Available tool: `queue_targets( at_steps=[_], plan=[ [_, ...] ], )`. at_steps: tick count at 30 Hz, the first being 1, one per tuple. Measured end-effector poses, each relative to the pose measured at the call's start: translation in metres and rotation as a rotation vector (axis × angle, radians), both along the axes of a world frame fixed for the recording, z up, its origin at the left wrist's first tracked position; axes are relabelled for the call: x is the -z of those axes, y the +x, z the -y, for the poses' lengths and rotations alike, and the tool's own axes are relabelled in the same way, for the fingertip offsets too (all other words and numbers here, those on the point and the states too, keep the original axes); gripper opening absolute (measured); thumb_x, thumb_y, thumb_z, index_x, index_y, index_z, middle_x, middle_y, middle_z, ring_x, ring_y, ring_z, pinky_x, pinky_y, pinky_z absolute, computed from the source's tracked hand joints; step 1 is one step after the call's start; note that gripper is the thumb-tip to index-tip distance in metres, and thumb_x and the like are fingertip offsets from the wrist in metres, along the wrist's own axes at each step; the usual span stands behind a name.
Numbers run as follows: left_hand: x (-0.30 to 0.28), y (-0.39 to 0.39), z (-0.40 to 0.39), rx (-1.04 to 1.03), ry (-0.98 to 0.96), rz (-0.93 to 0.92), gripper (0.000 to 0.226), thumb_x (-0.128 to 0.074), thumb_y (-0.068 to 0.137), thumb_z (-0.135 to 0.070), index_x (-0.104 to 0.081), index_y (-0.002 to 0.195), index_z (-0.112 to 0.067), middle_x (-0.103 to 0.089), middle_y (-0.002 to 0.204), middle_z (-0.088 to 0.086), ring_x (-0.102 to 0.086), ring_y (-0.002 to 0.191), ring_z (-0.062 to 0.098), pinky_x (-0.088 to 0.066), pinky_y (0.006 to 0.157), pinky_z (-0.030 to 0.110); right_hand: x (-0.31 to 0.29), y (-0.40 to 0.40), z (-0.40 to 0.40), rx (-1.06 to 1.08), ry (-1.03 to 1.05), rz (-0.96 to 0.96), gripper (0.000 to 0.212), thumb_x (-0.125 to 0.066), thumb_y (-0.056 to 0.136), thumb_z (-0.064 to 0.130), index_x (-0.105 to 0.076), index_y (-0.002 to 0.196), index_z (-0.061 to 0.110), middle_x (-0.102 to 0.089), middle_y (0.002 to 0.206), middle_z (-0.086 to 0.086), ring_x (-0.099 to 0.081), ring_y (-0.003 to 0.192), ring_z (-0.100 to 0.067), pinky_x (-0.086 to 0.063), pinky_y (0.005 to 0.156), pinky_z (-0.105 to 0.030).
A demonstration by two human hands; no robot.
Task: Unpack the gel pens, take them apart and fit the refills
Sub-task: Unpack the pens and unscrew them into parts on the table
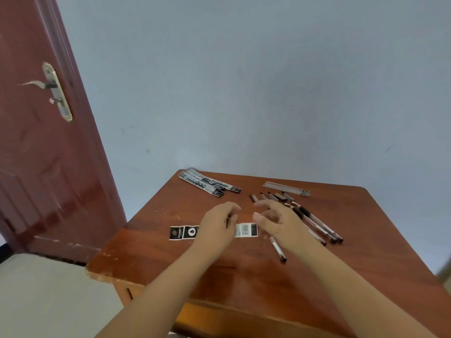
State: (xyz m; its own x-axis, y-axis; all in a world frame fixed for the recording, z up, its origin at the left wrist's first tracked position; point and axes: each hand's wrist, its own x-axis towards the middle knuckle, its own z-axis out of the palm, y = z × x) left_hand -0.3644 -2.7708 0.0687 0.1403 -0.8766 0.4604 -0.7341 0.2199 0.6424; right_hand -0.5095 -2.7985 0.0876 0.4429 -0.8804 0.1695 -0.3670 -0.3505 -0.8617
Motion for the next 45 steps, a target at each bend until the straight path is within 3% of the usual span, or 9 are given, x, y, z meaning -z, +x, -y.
queue_targets(
  at_steps=[5, 11, 16, 20, 23, 28, 31, 39, 45],
  plan=[
    [0.017, -0.003, 0.004, -0.030, -0.032, 0.023, 0.018, -0.047, 0.090, -0.008, -0.056, 0.106, -0.005, -0.056, 0.085, 0.002, -0.044, 0.070, 0.006, -0.030, 0.064, 0.015, 0.019, 0.004, 0.004, 0.032, -0.056, -0.017, 0.010, -0.055, 0.084, 0.008, -0.060, 0.087, 0.017, -0.063, 0.085, -0.001, -0.055, 0.067, -0.004, -0.046, 0.060, -0.012],
    [0.032, 0.012, -0.004, 0.129, -0.041, 0.344, 0.037, -0.044, 0.083, -0.037, -0.061, 0.105, -0.013, -0.067, 0.096, 0.002, -0.059, 0.088, 0.018, -0.038, 0.078, 0.029, 0.037, -0.003, 0.011, 0.160, -0.089, 0.080, 0.018, -0.053, 0.085, 0.004, -0.064, 0.091, 0.016, -0.062, 0.087, 0.003, -0.057, 0.078, -0.006, -0.047, 0.070, -0.010],
    [0.043, 0.014, 0.002, 0.092, -0.131, 0.399, 0.017, -0.046, 0.079, -0.032, -0.057, 0.090, -0.026, -0.061, 0.067, -0.007, -0.050, 0.067, 0.005, -0.036, 0.057, 0.017, 0.041, -0.007, 0.008, 0.069, -0.195, 0.014, 0.023, -0.050, 0.086, 0.003, -0.066, 0.091, 0.019, -0.056, 0.084, 0.019, -0.054, 0.078, 0.007, -0.039, 0.070, 0.000],
    [0.047, 0.017, 0.005, 0.086, -0.203, 0.389, 0.024, -0.046, 0.081, -0.031, -0.067, 0.088, -0.022, -0.062, 0.065, -0.004, -0.058, 0.060, 0.013, -0.041, 0.052, 0.023, 0.039, -0.002, 0.004, 0.022, -0.290, 0.023, 0.008, -0.052, 0.074, 0.028, -0.057, 0.070, 0.032, -0.056, 0.078, 0.016, -0.054, 0.078, 0.004, -0.040, 0.064, -0.005],
    [0.048, 0.018, 0.006, 0.065, -0.239, 0.388, 0.025, -0.046, 0.081, -0.030, -0.069, 0.085, -0.020, -0.062, 0.065, -0.003, -0.058, 0.057, 0.016, -0.041, 0.051, 0.025, 0.044, -0.004, 0.006, 0.074, -0.328, 0.006, 0.033, -0.047, 0.069, 0.043, -0.060, 0.064, 0.013, -0.055, 0.076, 0.009, -0.052, 0.073, -0.004, -0.041, 0.058, -0.008],
    [0.049, 0.020, 0.007, 0.015, -0.246, 0.364, 0.027, -0.044, 0.081, -0.029, -0.070, 0.083, -0.021, -0.063, 0.066, -0.005, -0.050, 0.063, 0.007, -0.023, 0.053, 0.013, 0.045, -0.008, 0.011, 0.202, -0.428, -0.025, 0.008, -0.063, 0.076, 0.002, -0.069, 0.079, 0.006, -0.053, 0.085, 0.013, -0.055, 0.072, -0.005, -0.043, 0.064, -0.006],
    [0.052, 0.020, 0.009, 0.031, -0.297, 0.355, 0.027, -0.044, 0.082, -0.027, -0.070, 0.084, -0.019, -0.064, 0.068, -0.003, -0.044, 0.069, 0.007, -0.030, 0.060, 0.024, 0.042, -0.008, 0.010, 0.203, -0.399, -0.011, 0.013, -0.062, 0.077, 0.001, -0.070, 0.084, 0.008, -0.052, 0.088, 0.016, -0.055, 0.071, -0.009, -0.044, 0.064, -0.008],
    [0.051, 0.020, 0.007, 0.089, -0.390, 0.375, 0.023, -0.039, 0.092, -0.034, -0.060, 0.090, -0.025, -0.063, 0.069, -0.003, -0.044, 0.069, 0.005, -0.028, 0.062, 0.021, 0.037, -0.008, 0.006, 0.117, -0.175, 0.045, 0.015, -0.061, 0.080, 0.007, -0.068, 0.090, 0.013, -0.053, 0.094, 0.019, -0.057, 0.077, -0.022, -0.045, 0.069, -0.017],
    [0.051, 0.020, 0.005, 0.049, -0.341, 0.430, 0.026, -0.047, 0.083, -0.028, -0.070, 0.085, -0.018, -0.064, 0.071, -0.002, -0.044, 0.071, 0.006, -0.031, 0.063, 0.019, 0.036, -0.009, 0.008, 0.080, -0.207, -0.064, 0.016, -0.061, 0.080, 0.013, -0.068, 0.095, 0.013, -0.049, 0.090, 0.022, -0.049, 0.072, -0.003, -0.039, 0.067, -0.003]
  ],
)
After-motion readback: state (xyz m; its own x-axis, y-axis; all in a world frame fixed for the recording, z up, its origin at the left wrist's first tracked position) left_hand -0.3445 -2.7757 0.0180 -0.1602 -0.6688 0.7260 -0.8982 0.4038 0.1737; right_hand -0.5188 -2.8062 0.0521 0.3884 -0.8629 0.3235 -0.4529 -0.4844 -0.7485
